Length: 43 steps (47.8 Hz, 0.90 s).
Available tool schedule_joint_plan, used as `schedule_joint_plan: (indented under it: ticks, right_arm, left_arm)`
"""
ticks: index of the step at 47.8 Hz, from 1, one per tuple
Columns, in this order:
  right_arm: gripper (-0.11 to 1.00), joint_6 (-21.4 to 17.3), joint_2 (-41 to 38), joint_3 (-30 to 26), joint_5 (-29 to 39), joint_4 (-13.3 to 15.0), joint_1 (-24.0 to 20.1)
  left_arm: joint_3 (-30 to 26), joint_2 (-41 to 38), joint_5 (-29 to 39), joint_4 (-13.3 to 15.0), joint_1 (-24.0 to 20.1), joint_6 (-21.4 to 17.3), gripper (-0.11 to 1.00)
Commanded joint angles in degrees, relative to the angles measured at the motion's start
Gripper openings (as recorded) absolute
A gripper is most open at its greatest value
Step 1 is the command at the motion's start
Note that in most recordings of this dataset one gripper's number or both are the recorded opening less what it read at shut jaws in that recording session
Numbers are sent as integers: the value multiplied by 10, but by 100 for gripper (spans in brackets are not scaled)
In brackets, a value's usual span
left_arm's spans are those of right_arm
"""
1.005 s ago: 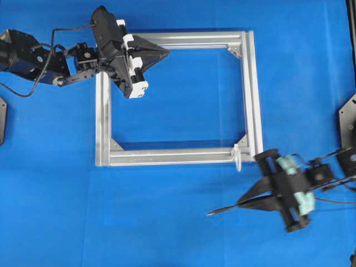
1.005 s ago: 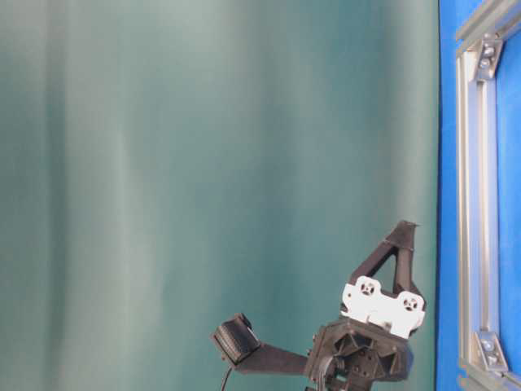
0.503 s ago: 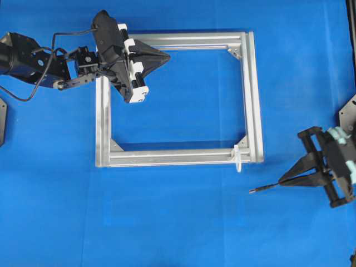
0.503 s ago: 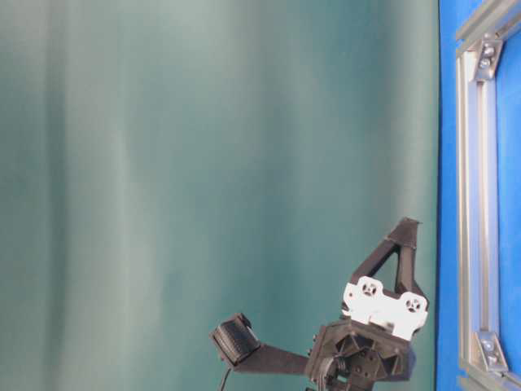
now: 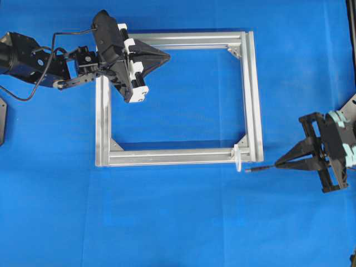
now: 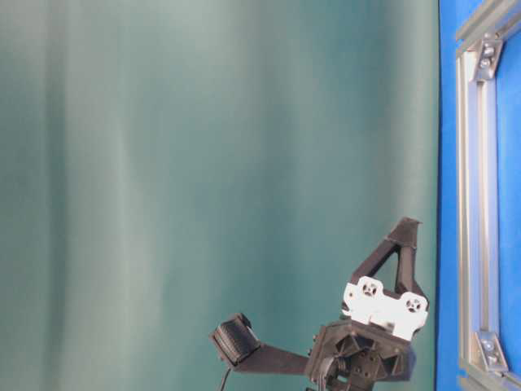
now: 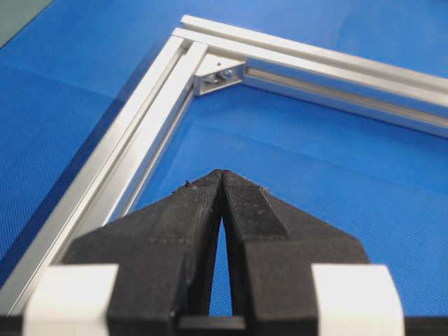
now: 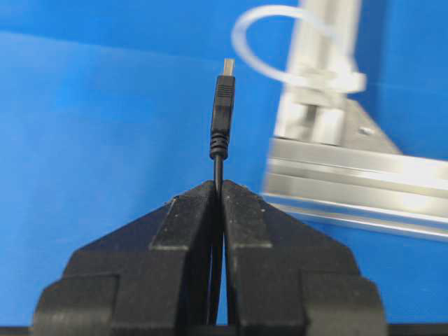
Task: Insert the wire through the string loop located on the right side.
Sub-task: 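Move the right gripper right and up, aligning the plug with the white loop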
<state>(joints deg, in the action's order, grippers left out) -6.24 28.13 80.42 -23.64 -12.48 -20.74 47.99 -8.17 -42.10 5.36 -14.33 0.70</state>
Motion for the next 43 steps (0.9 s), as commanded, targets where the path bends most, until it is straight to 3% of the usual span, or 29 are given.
schedule_joint_plan:
  ticks: [1, 43]
  right_arm:
    - [-3, 1, 1, -4, -8, 2, 17]
    - [-3, 2, 1, -4, -12, 3, 27]
  left_arm:
    - [-10, 18, -3, -2, 4, 1, 0]
    - [-11, 18, -3, -2, 4, 1, 0]
